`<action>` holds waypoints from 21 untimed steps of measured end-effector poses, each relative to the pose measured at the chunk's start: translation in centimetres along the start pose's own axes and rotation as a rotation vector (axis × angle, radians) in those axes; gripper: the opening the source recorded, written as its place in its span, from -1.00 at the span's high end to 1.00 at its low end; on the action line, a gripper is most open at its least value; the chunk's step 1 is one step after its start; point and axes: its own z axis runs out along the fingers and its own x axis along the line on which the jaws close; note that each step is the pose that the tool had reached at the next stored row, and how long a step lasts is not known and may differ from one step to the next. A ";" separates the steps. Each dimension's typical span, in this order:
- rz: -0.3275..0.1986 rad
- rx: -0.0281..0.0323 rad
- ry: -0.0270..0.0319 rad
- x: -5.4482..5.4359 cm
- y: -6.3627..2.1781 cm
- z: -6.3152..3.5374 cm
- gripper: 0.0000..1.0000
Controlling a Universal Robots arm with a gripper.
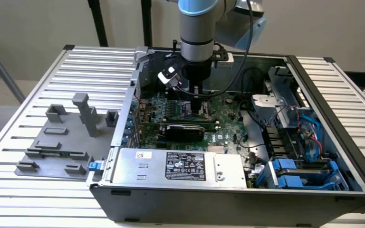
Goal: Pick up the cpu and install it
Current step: 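Place the cpu into insertion slot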
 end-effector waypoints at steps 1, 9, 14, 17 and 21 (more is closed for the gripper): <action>0.000 0.0000 0.0000 0.0 0.01 -0.05 -0.25; 0.000 -0.0001 0.0000 0.0 0.00 -0.20 0.29; 0.000 0.0001 -0.0002 -0.1 -0.10 -0.22 0.75; 0.000 0.0000 -0.0001 -0.2 -0.14 -0.21 0.79; 0.000 -0.0001 0.0000 -0.7 -0.12 -0.21 0.79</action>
